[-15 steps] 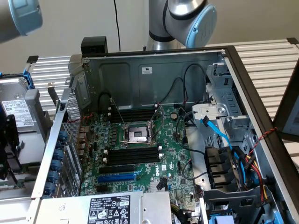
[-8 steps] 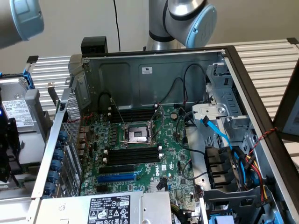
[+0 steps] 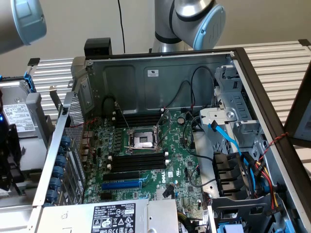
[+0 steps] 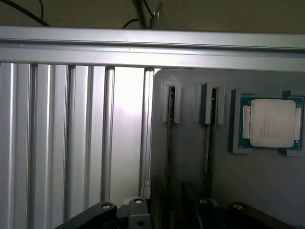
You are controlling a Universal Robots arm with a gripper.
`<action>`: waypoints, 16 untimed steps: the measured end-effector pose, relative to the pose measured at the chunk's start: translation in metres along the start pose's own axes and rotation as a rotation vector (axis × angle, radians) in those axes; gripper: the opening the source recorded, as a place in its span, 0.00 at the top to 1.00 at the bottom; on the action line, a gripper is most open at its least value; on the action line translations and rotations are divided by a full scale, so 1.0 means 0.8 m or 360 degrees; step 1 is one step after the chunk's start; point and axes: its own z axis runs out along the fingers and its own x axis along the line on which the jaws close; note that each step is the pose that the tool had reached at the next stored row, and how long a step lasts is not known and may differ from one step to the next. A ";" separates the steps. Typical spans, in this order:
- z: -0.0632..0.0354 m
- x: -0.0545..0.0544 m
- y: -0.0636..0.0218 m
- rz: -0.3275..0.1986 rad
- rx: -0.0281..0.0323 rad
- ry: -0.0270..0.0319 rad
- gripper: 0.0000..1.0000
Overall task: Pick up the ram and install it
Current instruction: 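Pick up the ram and move it above insertion slot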
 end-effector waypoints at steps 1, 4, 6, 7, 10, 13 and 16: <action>0.000 0.000 0.000 -0.0001 -0.00012 0.00000 0.62; 0.001 0.000 0.000 -0.0003 -0.00049 -0.00002 0.62; 0.001 0.000 0.000 -0.0003 -0.00066 -0.00003 0.62; 0.001 0.000 0.000 -0.0003 -0.00071 -0.00003 0.62; 0.001 0.000 0.000 -0.0003 -0.00086 -0.00004 0.71; 0.002 0.000 0.000 -0.0004 -0.00093 -0.00005 0.71; 0.003 0.000 0.000 -0.0004 -0.00093 -0.00005 0.71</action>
